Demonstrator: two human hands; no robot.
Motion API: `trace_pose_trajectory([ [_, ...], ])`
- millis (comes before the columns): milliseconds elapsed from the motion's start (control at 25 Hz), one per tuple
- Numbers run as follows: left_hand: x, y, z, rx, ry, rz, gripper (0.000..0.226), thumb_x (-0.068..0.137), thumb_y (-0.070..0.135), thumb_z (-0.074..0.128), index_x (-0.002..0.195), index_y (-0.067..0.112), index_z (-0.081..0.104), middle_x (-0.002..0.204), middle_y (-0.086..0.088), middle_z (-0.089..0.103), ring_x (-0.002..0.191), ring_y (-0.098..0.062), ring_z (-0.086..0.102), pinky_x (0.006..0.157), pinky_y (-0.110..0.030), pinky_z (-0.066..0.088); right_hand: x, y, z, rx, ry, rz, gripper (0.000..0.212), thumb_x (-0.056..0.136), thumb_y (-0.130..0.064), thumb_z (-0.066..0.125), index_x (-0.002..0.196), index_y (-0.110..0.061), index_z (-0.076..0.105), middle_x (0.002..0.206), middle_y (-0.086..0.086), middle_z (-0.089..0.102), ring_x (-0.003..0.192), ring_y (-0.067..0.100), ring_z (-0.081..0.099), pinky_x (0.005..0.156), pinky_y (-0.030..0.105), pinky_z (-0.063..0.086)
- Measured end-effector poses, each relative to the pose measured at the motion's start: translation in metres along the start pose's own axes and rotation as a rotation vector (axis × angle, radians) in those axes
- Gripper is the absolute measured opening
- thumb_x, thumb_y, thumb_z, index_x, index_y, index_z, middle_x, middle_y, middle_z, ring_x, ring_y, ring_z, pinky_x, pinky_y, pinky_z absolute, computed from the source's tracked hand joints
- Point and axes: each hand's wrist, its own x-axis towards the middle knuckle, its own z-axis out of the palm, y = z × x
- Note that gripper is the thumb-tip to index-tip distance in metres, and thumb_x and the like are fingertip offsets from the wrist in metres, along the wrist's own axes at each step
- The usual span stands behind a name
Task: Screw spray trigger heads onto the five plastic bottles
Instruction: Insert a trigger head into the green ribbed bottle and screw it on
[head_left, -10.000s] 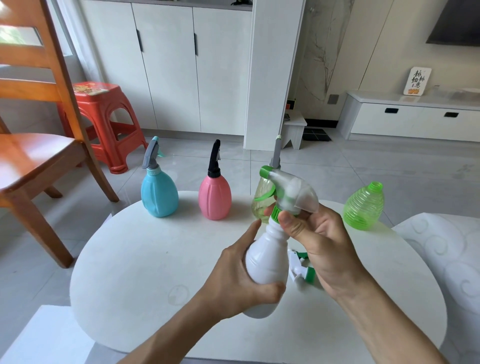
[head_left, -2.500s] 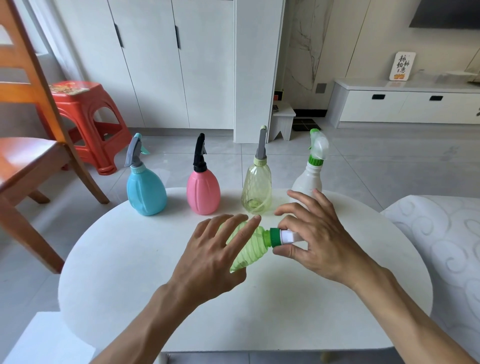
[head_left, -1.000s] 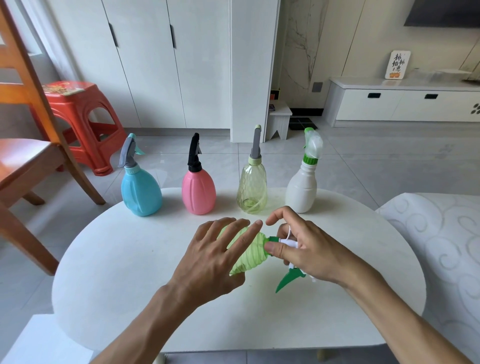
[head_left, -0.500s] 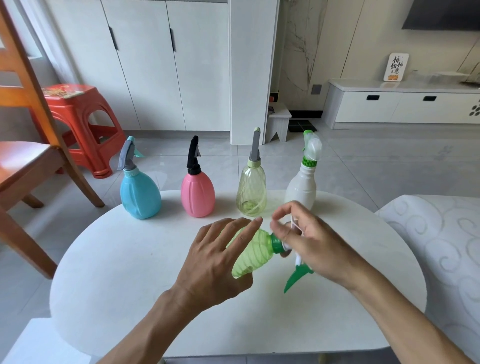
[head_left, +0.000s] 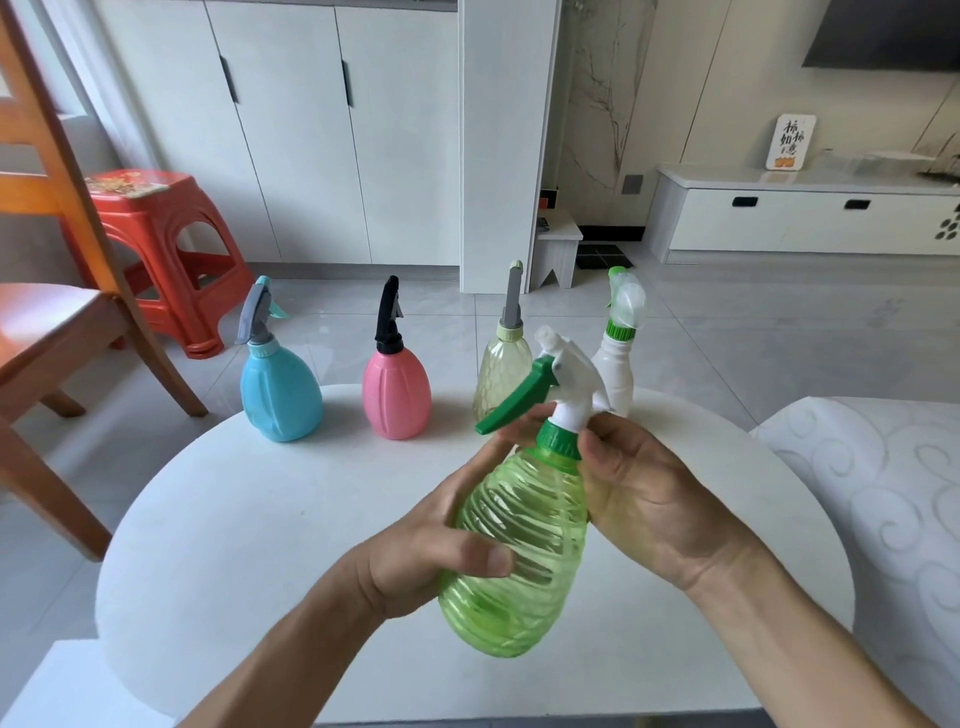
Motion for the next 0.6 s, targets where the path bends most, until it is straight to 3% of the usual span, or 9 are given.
trace_pose_trajectory([
  [80,-0.002,-0.001,0.000,-0.035,0.092,-0.009,0.097,0.068,0.011,0.071,0.153,0.028,0.029,0.149,-0.018,0.044,0.131,-0.040,0.048,0.108,-0.056,0.040,0.003,0.003,0.002,0.025,0.067,-0.010,0.034,0.089,-0.035,0.068,0.114,-0.012,0.071,0.117,0.008,0.071,0.110,0.040,0.045,0.090,0.057,0.028],
  [160,-0.003,-0.006,0.001,0.082,0.325,-0.045,0.107,0.064,0.026,0.086,0.153,0.033,0.027,0.140,0.001,0.059,0.126,-0.024,0.058,0.102,-0.040,0.050,0.007,0.005,0.006,-0.044,0.252,-0.048,0.029,0.082,-0.037,0.075,0.100,-0.015,0.076,0.107,0.007,0.074,0.111,0.027,0.061,0.104,0.049,0.038],
  [240,-0.002,-0.013,0.005,0.203,0.430,-0.085,0.120,0.058,0.032,0.092,0.154,0.034,0.021,0.131,0.010,0.065,0.120,-0.013,0.062,0.101,-0.030,0.051,0.009,0.008,0.006,-0.111,0.377,-0.073,0.023,0.079,-0.035,0.076,0.092,-0.016,0.077,0.101,0.008,0.074,0.106,0.022,0.066,0.107,0.047,0.042],
  [400,-0.001,-0.011,0.013,0.205,0.280,-0.026,0.103,0.072,0.004,0.078,0.154,0.035,0.024,0.141,-0.004,0.057,0.131,-0.025,0.054,0.109,-0.046,0.043,0.008,0.000,0.004,-0.035,0.133,-0.013,0.030,0.087,-0.030,0.069,0.109,-0.010,0.073,0.115,0.017,0.071,0.110,0.025,0.065,0.096,0.040,0.051],
  [520,-0.001,-0.005,0.010,0.273,0.333,-0.008,0.119,0.062,0.016,0.082,0.156,0.032,0.012,0.139,0.000,0.056,0.130,-0.023,0.054,0.110,-0.052,0.042,0.007,-0.012,-0.002,0.003,-0.026,-0.009,0.041,0.094,-0.028,0.062,0.126,-0.003,0.062,0.128,0.021,0.064,0.130,0.032,0.053,0.109,0.040,0.041],
  [600,-0.003,-0.006,0.008,0.303,0.384,-0.013,0.127,0.056,0.021,0.083,0.157,0.033,0.006,0.131,0.008,0.061,0.124,-0.015,0.058,0.104,-0.041,0.048,0.008,-0.014,-0.004,-0.099,-0.030,-0.025,0.039,0.094,-0.030,0.062,0.121,-0.003,0.063,0.122,0.019,0.066,0.128,0.033,0.052,0.111,0.044,0.037],
])
